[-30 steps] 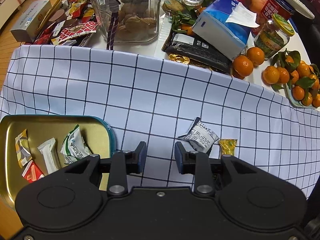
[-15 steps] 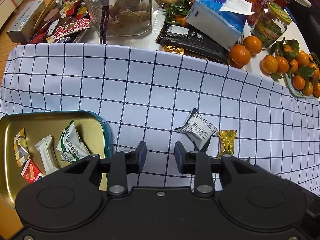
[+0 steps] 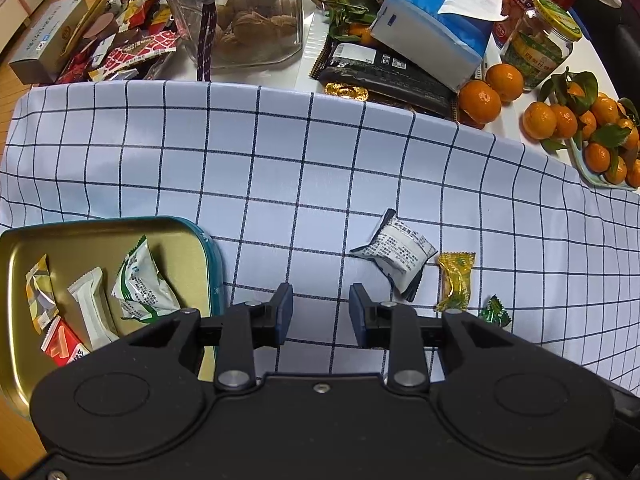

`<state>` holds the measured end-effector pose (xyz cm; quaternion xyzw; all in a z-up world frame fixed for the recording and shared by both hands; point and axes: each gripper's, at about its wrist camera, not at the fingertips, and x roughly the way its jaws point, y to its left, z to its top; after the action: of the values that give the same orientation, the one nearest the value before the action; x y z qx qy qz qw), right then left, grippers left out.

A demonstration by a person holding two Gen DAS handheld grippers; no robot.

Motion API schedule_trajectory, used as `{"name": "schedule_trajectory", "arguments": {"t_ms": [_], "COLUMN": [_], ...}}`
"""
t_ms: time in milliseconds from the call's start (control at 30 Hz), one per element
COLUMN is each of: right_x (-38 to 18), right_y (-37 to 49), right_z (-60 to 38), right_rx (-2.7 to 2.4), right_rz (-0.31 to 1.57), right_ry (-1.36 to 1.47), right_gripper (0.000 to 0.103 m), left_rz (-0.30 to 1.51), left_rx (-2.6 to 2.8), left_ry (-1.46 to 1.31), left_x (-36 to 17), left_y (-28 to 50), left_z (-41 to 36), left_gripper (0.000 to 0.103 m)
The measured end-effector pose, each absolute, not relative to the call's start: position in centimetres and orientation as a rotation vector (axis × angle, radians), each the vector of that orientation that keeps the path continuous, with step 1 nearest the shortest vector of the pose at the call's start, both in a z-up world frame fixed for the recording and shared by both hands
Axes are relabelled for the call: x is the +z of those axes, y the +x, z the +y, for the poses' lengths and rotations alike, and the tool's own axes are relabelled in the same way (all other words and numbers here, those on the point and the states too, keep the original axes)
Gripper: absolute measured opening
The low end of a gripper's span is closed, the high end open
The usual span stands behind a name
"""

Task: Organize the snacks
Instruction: 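Grasp the green candy with the right gripper while the left approaches the yellow packet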

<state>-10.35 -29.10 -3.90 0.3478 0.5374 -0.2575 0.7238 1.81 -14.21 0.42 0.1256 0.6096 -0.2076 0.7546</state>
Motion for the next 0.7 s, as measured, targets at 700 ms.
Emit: {"name": "schedule_trajectory", "arguments": {"t_ms": [700], "right_x": [-2.7], "right_y": [-11.5], "right_z": [-28.6], "right_rx": [-0.559], "right_rz": [1.199], "right_ry": [0.526], "right_gripper": [0.022], "left_rz": [1.521], "left_rx": [-0.624], "left_ry": [0.268], "left_x": [-2.1], "left_y": [-2.8], "left_z": [-15.5], "left_gripper": [0.040]}}
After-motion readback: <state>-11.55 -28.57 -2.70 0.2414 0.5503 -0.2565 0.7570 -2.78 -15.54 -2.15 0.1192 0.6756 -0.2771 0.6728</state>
